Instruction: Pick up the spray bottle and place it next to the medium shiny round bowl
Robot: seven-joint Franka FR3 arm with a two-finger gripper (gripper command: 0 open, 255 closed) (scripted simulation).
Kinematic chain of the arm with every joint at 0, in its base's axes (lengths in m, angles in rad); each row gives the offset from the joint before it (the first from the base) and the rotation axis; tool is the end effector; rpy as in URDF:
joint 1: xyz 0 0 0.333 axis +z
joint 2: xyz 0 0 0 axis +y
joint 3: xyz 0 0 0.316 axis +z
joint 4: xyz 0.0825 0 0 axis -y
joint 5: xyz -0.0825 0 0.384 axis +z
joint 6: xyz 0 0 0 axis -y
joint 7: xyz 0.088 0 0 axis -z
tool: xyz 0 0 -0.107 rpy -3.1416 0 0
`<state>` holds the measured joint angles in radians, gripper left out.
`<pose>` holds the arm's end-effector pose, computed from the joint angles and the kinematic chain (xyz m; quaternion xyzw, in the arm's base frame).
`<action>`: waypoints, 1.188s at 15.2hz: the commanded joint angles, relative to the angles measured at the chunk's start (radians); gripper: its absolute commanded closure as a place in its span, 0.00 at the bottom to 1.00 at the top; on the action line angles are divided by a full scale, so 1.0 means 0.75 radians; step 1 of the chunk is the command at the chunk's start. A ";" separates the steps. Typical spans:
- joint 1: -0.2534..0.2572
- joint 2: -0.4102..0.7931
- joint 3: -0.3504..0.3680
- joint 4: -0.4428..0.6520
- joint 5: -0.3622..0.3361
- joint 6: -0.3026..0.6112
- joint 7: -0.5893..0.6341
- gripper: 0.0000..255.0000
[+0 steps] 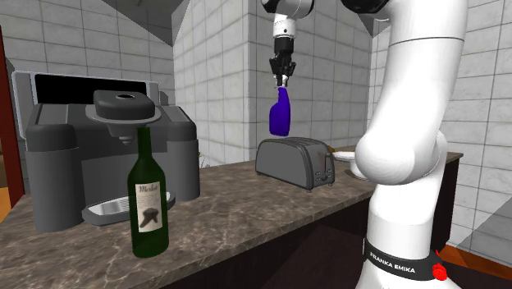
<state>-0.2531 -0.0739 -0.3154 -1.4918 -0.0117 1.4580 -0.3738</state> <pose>0.4328 -0.2873 0.6889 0.9950 -0.0977 0.0188 0.0032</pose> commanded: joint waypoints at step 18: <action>-0.290 0.154 -0.336 -0.082 0.081 0.211 -0.628 1.00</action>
<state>-0.4555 0.0224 -0.5524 -1.5690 0.0378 1.6150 -0.8130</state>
